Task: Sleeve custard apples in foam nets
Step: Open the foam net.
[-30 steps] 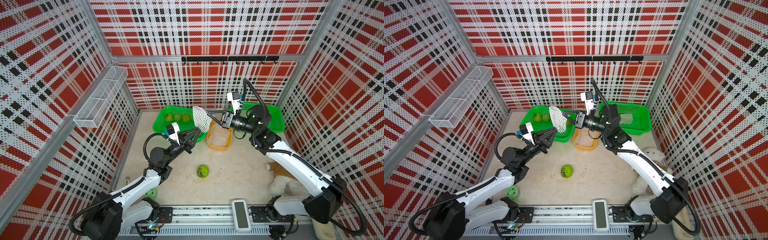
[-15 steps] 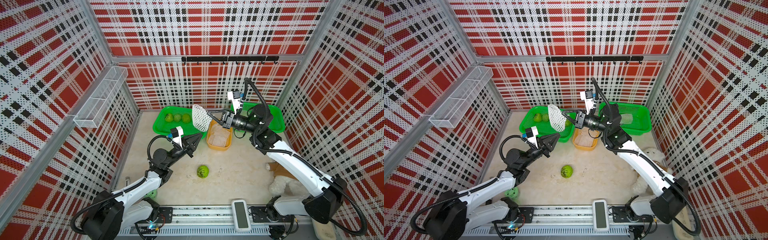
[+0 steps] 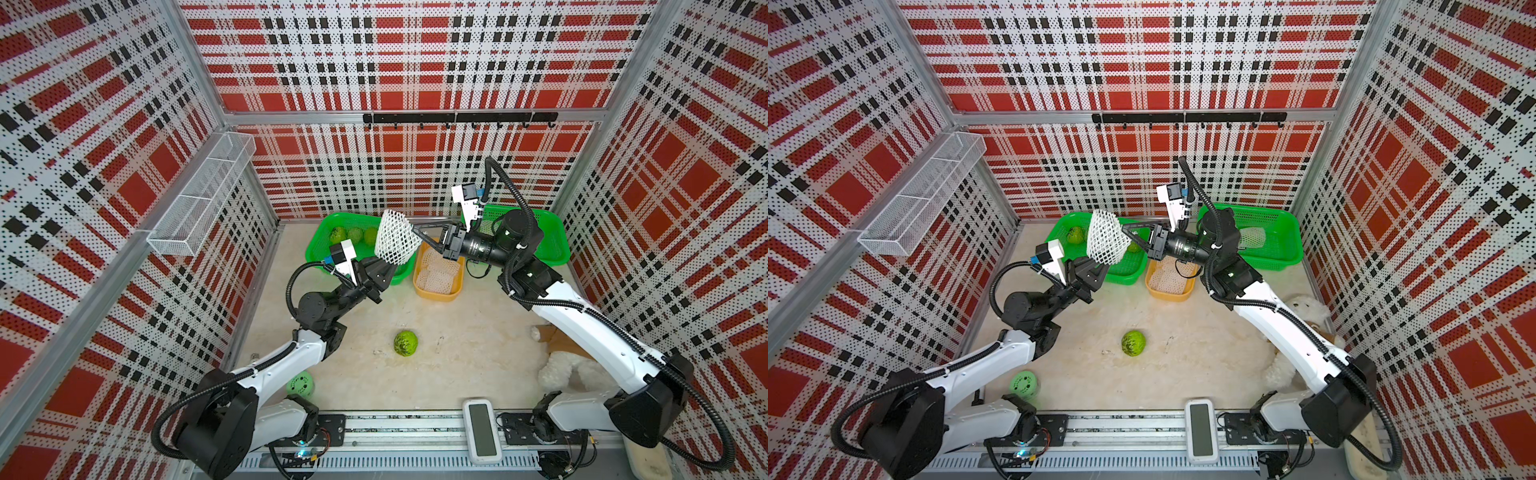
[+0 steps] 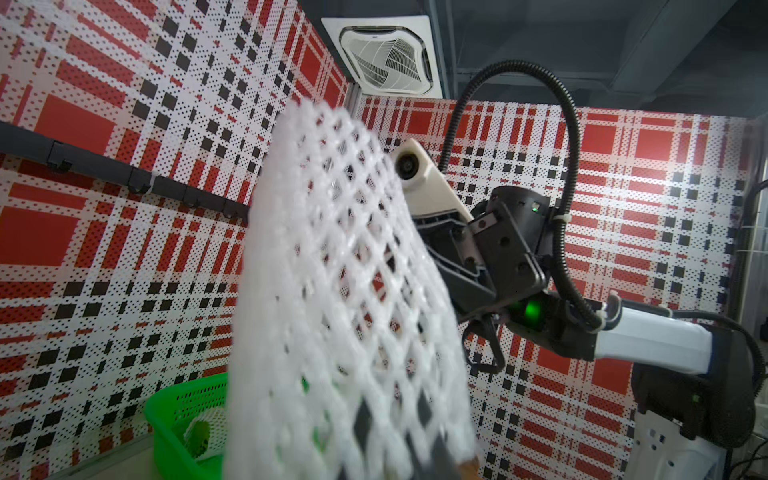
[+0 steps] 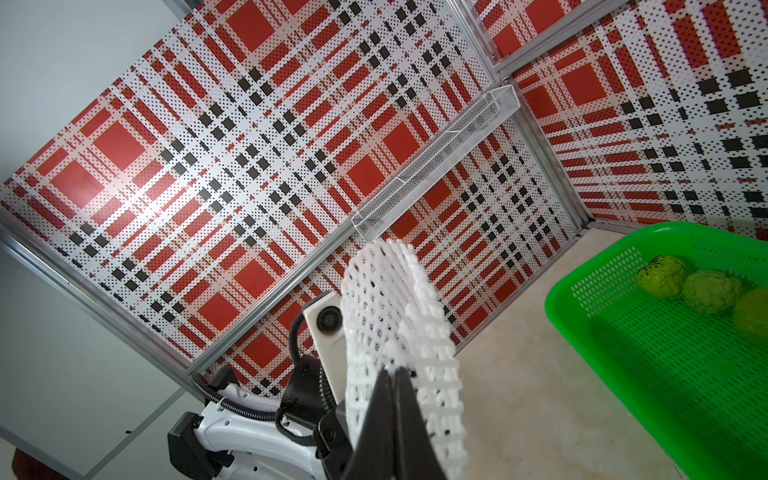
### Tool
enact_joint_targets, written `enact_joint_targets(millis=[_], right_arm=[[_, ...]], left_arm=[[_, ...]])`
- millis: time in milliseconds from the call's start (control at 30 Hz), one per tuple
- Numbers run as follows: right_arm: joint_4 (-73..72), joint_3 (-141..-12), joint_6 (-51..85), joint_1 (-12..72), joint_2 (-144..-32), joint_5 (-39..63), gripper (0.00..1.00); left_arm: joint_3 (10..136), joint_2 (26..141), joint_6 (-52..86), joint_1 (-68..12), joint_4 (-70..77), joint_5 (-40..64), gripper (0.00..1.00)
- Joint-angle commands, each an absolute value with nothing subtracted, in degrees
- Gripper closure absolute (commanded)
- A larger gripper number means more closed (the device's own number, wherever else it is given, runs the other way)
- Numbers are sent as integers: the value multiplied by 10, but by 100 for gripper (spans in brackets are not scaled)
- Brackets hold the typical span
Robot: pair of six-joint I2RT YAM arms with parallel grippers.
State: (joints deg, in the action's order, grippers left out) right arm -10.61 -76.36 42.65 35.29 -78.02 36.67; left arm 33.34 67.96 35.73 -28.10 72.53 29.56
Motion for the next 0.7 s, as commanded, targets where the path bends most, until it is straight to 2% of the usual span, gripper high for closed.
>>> enact_joint_targets(millis=[0, 167, 200, 233, 267, 300, 333, 500, 667], right_arm=[[-133, -757, 419, 356, -787, 373, 100], [-166, -740, 438, 361, -789, 396, 100], [-174, -736, 442, 364, -788, 402, 100], [-181, -731, 446, 365, -788, 406, 100], [-190, -725, 450, 367, -785, 408, 100], [-202, -717, 456, 367, -780, 407, 100], [-209, -711, 459, 367, -776, 403, 100], [-196, -691, 436, 366, -756, 363, 100], [-198, -668, 411, 356, -743, 336, 100]], left_arm=[[330, 662, 382, -275, 754, 311, 84], [337, 663, 381, -265, 755, 308, 80], [342, 665, 381, -264, 755, 309, 74], [345, 666, 381, -263, 755, 308, 59], [349, 668, 382, -262, 755, 306, 38], [352, 670, 384, -260, 754, 308, 3], [353, 671, 386, -259, 754, 310, 1], [336, 660, 407, -247, 748, 333, 1], [277, 606, 434, -231, 668, 354, 1]])
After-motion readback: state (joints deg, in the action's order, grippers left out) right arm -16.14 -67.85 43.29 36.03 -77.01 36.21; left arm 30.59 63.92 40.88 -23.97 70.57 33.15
